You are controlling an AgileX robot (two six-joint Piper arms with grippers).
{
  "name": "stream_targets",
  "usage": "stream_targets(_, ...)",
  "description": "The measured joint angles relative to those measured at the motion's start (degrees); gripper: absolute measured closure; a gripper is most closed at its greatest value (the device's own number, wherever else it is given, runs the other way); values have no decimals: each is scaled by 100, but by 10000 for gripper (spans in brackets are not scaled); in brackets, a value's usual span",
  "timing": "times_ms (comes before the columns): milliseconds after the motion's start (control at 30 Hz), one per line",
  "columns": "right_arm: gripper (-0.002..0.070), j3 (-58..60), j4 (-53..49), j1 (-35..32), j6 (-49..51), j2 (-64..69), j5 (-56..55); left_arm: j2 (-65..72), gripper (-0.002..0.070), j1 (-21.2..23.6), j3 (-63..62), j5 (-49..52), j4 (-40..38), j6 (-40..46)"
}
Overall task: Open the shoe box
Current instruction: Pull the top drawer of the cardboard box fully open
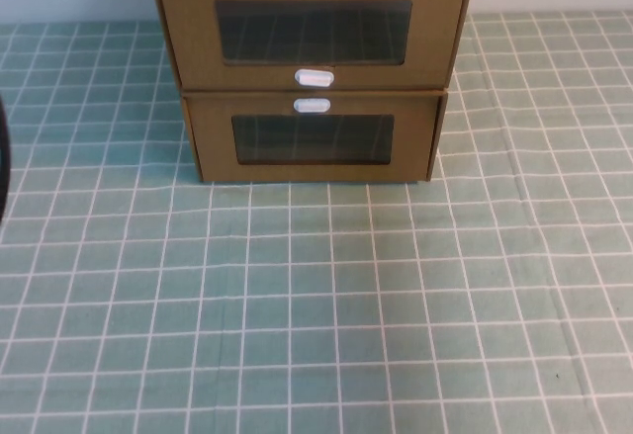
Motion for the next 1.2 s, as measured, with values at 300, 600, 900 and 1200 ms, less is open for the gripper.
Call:
stream_targets(300,690,-12,148,1566,-2106,1372,25,1646,679,4,-1098,652,-426,652)
stream_targets(600,689,-934,-357,3326,-5106,2521,1212,3944,679,4,-3882,2675,-3920,4161)
stream_targets(900,689,-2130,-4231,4167,-3342,3394,2937,6699,679,-105,-6833,4793,-4907,3830)
stream_targets(1200,689,-2146,-8352,4570,608,3582,2656,7596,679,-477,-7797,5381,-4549,3204)
